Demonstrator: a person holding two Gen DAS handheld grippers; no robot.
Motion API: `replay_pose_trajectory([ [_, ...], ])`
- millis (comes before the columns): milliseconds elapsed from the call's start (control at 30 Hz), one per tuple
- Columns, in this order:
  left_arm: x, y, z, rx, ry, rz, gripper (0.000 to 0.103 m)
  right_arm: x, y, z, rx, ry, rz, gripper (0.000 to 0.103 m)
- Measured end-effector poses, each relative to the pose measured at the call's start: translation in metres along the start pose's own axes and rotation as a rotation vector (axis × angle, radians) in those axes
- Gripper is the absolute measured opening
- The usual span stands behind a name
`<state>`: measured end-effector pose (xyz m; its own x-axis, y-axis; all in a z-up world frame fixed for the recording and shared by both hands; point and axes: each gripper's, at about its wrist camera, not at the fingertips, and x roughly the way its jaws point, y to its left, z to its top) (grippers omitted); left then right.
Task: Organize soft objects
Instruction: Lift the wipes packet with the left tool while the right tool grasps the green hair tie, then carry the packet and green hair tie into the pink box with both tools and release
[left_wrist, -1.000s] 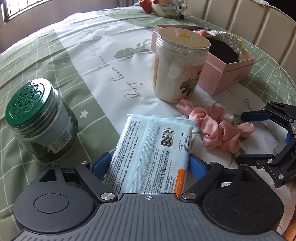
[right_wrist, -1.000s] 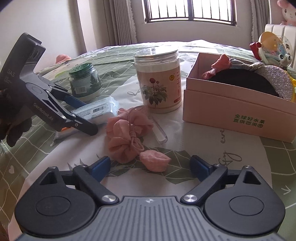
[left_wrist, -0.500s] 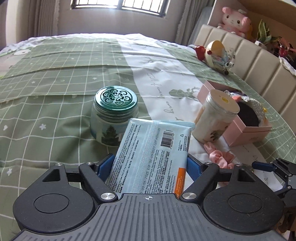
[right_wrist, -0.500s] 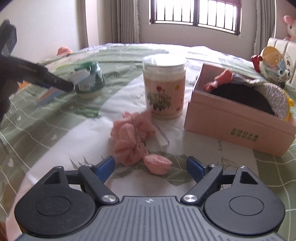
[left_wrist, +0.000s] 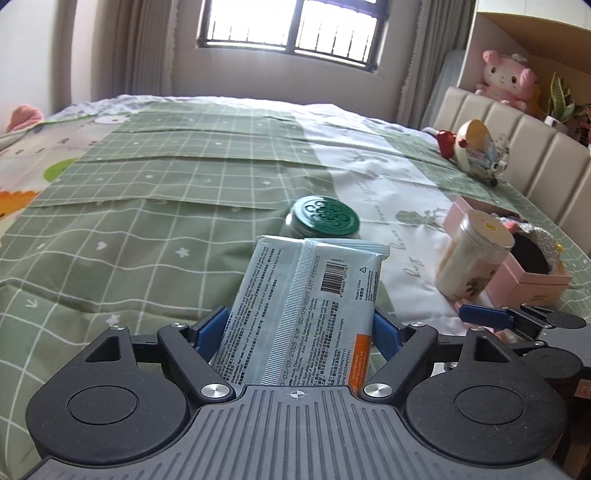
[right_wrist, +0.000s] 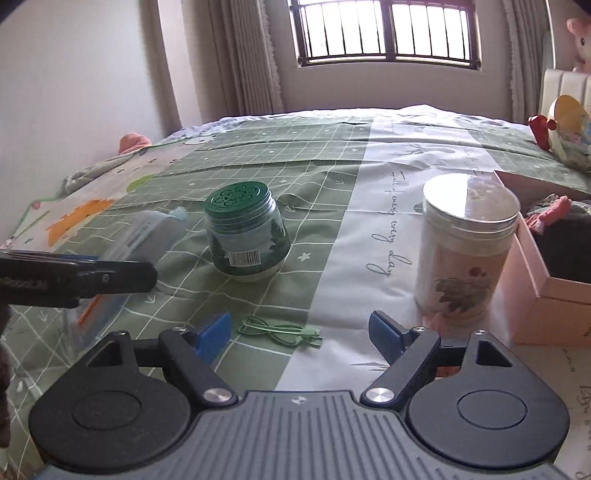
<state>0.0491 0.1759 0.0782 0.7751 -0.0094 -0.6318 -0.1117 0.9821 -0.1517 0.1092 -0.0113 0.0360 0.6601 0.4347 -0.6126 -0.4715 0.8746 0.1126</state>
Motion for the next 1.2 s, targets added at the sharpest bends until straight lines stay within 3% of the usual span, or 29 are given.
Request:
replay_pose_trajectory([
  [233,0.007,0.027,-0.005,-0.035,0.013,0.007,0.086,0.045,0.028,-0.001,-0.021,0.118,-0.075,0.083],
  [333,0.007,0.031,-0.006,-0.042,0.008,0.0,0.086,0.051,0.033,-0.001,-0.026,0.114,-0.099,0.082],
  [433,0.007,0.031,-0.006,-0.045,0.005,-0.01,0.086,0.05,0.035,0.0,-0.052,0.108,-0.095,0.071],
  [600,0.008,0.027,-0.005,-0.045,0.009,-0.015,0.086,0.039,0.034,0.001,-0.087,0.097,-0.079,0.071],
  [933,-0.006,-0.011,0.027,0.022,-0.04,-0.019,0.086,-0.039,0.013,0.04,-0.161,-0.106,-0.032,0.071],
  [1200,0.0,-0.094,0.107,0.195,-0.164,-0.043,0.086,-0.11,-0.043,0.088,-0.241,-0.306,-0.123,0.071],
])
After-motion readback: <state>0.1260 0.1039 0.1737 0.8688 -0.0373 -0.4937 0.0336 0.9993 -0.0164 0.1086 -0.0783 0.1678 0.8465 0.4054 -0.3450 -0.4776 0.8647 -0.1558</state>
